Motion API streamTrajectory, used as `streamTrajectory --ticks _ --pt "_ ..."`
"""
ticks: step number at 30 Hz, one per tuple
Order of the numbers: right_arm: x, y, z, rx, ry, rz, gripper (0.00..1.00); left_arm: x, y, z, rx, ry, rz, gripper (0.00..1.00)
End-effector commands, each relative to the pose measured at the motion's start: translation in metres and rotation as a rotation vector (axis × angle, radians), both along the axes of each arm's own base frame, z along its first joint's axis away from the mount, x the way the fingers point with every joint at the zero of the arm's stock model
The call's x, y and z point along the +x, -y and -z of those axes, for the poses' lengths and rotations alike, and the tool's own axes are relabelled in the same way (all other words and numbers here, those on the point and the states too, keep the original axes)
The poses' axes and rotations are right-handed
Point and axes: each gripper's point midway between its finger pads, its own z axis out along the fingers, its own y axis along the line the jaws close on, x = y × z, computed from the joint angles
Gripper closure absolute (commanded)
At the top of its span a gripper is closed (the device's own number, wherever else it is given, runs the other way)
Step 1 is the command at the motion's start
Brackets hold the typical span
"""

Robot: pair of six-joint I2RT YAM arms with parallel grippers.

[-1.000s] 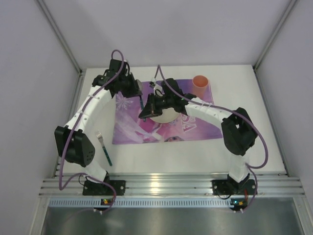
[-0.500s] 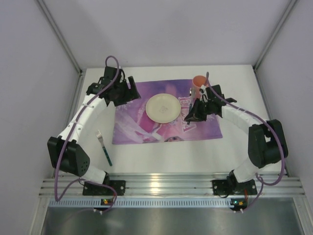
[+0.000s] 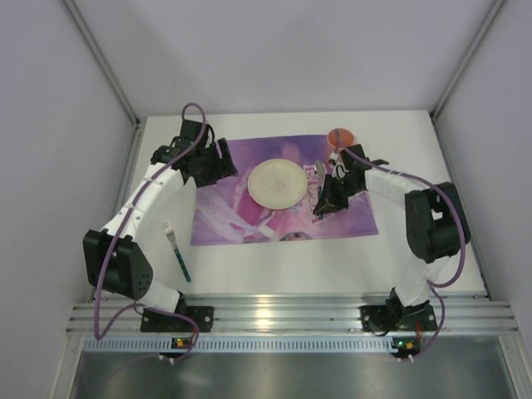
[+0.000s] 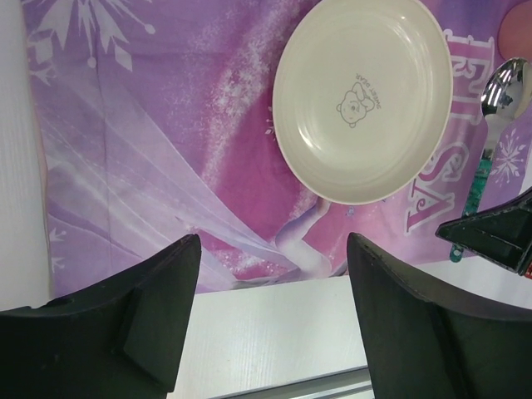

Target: Set the dinner table for one person

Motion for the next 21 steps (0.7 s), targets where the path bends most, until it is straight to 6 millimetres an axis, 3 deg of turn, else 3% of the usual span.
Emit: streamTrajectory --ticks 1,6,10,16,21 --pt "0.015 -0.008 -0.003 0.033 0.026 -0.044 1.0 0.004 0.0 -0.001 -0.018 0.023 -0.021 0.24" --pt "0.023 -0.006 0.012 -0.002 0.011 -0.052 1.0 0.001 -0.003 0.003 -0.004 0.018 -0.031 0.25" --pt "0.016 0.003 0.029 -0.059 -0.032 -0.04 0.98 0.001 -0.006 0.004 0.007 0.015 -0.037 0.25" --pt "0.006 0.018 0.042 -0.141 -0.061 -0.016 0.82 -0.002 -0.011 0.005 0.034 0.007 -0.035 0.25" --pt "0.002 0.028 0.04 -0.191 -0.07 -0.005 0.73 -0.008 -0.03 0.018 0.063 -0.035 -0.064 0.24"
